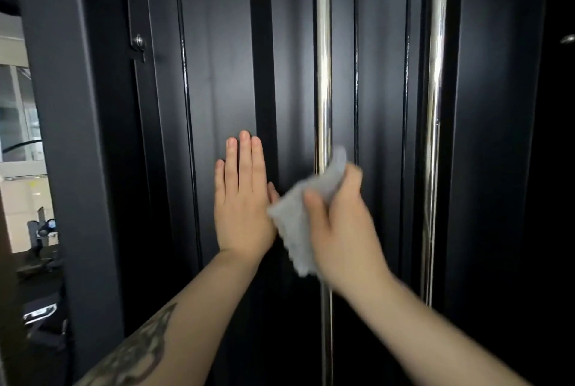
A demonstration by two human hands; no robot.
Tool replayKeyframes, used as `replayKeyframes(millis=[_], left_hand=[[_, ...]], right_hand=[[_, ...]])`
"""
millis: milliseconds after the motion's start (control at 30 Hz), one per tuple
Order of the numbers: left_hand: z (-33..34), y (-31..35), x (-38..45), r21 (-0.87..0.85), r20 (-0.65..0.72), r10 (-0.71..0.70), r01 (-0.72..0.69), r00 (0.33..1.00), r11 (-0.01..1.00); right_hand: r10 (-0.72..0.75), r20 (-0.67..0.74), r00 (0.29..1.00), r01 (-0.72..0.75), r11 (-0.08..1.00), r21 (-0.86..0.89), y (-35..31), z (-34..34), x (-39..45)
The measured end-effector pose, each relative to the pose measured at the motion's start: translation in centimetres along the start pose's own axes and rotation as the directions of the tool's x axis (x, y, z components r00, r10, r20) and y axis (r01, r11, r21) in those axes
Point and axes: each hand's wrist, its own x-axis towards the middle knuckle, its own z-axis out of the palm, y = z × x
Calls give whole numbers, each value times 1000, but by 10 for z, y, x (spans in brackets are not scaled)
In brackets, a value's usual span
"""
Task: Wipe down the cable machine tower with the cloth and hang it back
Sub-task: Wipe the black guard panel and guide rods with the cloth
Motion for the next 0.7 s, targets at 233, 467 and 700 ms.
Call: replayKeyframes(millis=[233,467,700], left_hand=[[-1,0,0,5,-11,7,-7,1000,1000],[-3,1,0,-29,-7,-5,4,1000,1000],[-2,1,-2,-60,5,-6,7,1000,998]], right_hand=[[-59,-115,992,38,985,-171,19,16,-27],[1,-31,1000,-2,998,-59,25,14,-36],[-28,-92,995,19,996,-87,38,23,-46]])
